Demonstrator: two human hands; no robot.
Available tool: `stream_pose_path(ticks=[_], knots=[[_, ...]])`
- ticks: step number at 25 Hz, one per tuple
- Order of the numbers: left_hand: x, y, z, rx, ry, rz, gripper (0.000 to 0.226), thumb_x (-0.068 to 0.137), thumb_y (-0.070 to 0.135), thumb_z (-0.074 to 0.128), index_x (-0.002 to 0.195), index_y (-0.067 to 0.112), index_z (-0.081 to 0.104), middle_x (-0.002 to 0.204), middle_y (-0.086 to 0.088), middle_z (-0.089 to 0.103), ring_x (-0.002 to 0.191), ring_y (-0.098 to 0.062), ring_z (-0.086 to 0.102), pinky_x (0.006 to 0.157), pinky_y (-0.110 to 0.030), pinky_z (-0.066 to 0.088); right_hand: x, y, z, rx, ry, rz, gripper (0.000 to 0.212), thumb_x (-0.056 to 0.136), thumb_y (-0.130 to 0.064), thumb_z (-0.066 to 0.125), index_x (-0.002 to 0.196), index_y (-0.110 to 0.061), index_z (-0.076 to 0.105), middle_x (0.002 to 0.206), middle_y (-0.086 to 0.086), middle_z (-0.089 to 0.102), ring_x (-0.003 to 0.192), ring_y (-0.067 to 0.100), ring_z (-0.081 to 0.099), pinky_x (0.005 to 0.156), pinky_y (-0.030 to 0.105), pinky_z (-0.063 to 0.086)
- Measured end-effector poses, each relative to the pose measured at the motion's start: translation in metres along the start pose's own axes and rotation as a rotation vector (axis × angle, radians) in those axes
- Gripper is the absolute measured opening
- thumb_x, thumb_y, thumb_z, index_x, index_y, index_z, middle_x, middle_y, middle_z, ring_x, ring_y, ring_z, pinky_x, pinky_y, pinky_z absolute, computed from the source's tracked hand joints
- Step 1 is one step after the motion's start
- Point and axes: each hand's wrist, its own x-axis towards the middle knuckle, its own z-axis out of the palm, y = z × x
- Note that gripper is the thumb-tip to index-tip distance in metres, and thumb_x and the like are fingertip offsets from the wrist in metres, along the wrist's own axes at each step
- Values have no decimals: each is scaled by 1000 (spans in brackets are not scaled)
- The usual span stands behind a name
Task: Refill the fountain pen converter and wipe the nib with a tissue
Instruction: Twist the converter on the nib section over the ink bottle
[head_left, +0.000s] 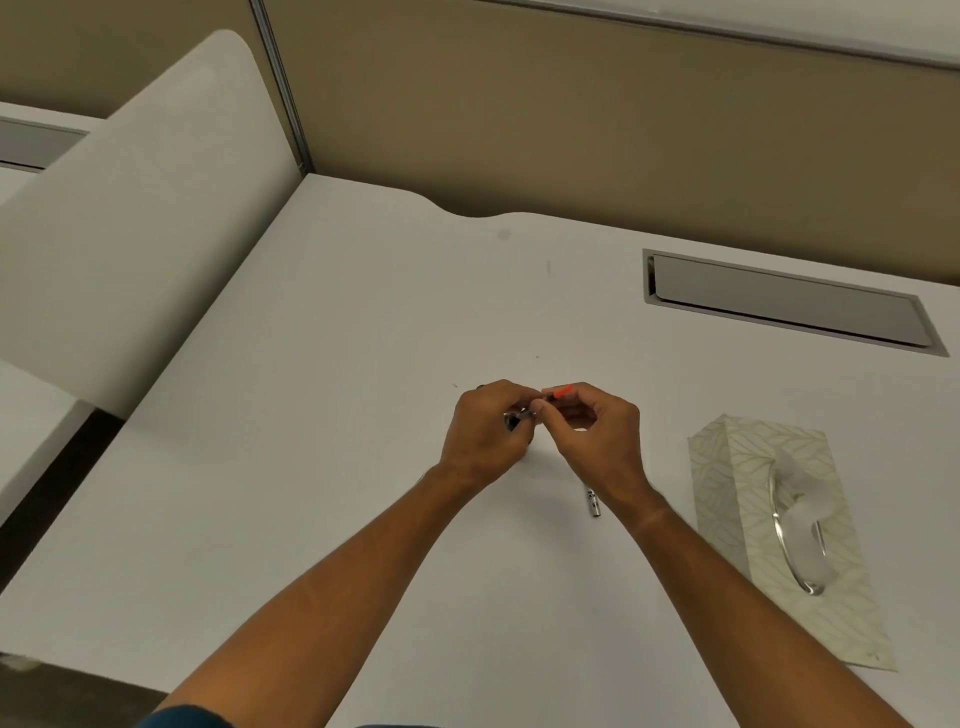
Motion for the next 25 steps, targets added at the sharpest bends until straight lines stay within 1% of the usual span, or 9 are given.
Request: stream_pose_path(ticks=[3,5,11,15,20,25], knots=[[-3,-1,2,25,12,-12,22,79,3,73,100,4,73,91,-12,76,80,-26,71,74,-41,60,0,0,2,-22,-13,-13,16,82,-16,79,96,-9,76,87,-1,76,78,8,72,71,14,57],[-4,-2,3,22,14,-20,20,79,5,74,99,3,74,90,-12,76,80,-25,71,73,-41,60,-2,-1,1,-4,-8,-14,18,81,-14,79,98,-12,74,86,-4,74,78,6,72,70,12,55],[-7,-5,3,46,8,-2,22,78,7,76,100,1,73,90,-14,76,80,-26,70,74,-40,60,-4,-4,-2,-3,-8,-40,13,83,-14,78,95,-16,73,86,-12,72,80,6,71,71,11,55],[-5,-4,3,53,28,32,22,78,7,76,99,0,73,89,-14,76,78,-26,70,72,-37,59,-4,-3,-2,-33,-11,-50,14,83,-14,78,96,-13,75,86,-6,73,79,7,71,72,14,56],[-7,-6,4,32,33,17,20,79,10,75,97,1,74,88,-14,76,77,-26,71,72,-38,60,-5,-3,-1,-43,-9,-48,15,83,-13,78,97,-11,75,88,-1,74,79,8,72,73,13,56],[-6,-4,3,35,18,-3,19,79,9,74,97,4,75,88,-11,77,77,-24,71,72,-37,60,-4,-4,-2,-53,-9,-55,17,83,-12,78,99,-8,75,89,-1,74,80,10,72,74,14,56]])
